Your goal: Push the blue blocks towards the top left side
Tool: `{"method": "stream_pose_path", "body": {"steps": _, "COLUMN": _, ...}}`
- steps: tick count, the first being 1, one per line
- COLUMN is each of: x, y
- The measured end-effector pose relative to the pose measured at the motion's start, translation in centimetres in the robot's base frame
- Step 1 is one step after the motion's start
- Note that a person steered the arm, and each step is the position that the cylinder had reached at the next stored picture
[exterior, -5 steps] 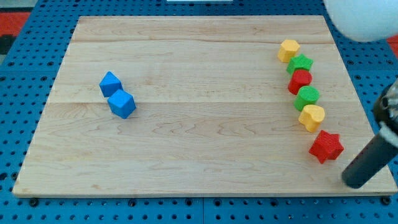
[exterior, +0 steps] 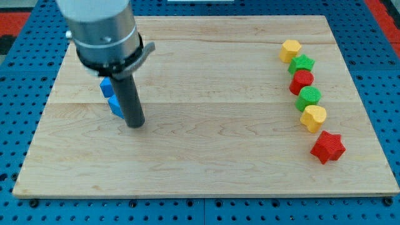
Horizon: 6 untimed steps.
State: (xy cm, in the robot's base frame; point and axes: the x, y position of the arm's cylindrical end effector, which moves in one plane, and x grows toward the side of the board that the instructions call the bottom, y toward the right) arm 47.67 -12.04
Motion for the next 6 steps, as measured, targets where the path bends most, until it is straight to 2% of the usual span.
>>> {"method": "stream_pose_path", "body": {"steps": 1, "x": 1.2, "y": -0.2}}
{"method": "stream_pose_path", "body": {"steps": 2, "x": 0.8, "y": -3.1}}
{"method": "stream_pose_path", "body": {"steps": 5, "x": -11.1, "y": -2.0}}
{"method": "stream_pose_path", "body": {"steps": 6, "x": -9.7, "y": -2.2}}
